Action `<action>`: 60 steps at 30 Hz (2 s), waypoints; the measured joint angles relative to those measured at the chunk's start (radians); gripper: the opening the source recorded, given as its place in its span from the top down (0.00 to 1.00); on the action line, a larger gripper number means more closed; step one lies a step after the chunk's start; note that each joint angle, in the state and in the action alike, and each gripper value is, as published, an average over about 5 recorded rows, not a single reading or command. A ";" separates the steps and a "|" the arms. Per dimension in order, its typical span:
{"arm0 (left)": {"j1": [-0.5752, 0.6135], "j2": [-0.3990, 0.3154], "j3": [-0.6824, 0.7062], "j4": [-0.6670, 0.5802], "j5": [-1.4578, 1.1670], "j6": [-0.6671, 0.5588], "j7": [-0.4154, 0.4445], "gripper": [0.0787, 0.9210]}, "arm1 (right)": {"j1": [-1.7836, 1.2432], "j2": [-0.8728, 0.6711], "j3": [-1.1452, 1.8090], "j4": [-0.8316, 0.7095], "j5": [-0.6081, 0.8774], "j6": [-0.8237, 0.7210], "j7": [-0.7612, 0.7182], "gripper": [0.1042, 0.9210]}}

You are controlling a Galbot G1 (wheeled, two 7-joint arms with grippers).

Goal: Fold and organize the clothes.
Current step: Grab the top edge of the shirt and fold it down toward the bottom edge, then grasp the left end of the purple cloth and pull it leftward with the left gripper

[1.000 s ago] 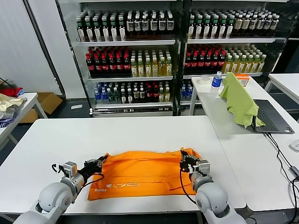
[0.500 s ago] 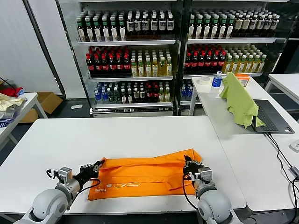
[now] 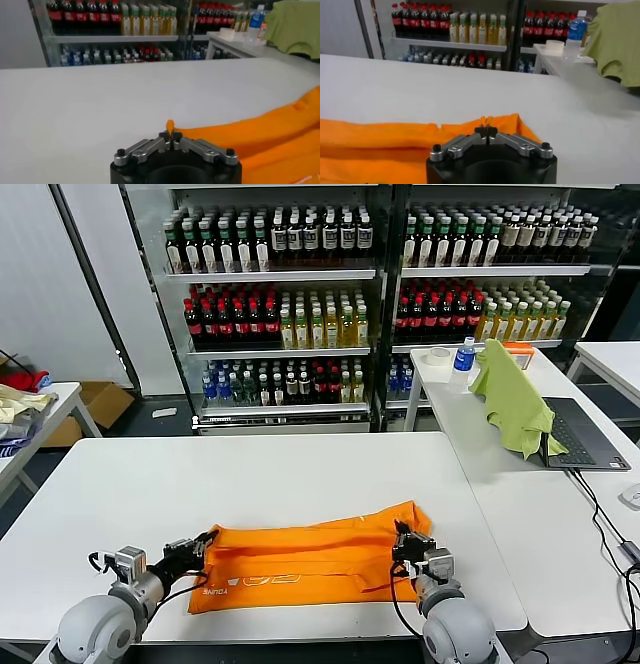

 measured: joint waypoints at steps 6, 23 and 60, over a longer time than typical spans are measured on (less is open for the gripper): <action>0.016 -0.012 0.010 -0.006 0.033 0.036 -0.033 0.92 | -0.012 -0.008 0.007 0.017 -0.010 -0.001 -0.008 0.90; 0.068 -0.047 -0.012 -0.109 -0.018 0.083 -0.279 0.34 | -0.139 -0.014 0.124 0.178 -0.033 -0.017 -0.009 0.29; 0.089 -0.165 0.131 -0.099 0.026 -0.003 -0.459 0.89 | -0.240 0.018 0.189 0.243 -0.065 -0.024 0.029 0.12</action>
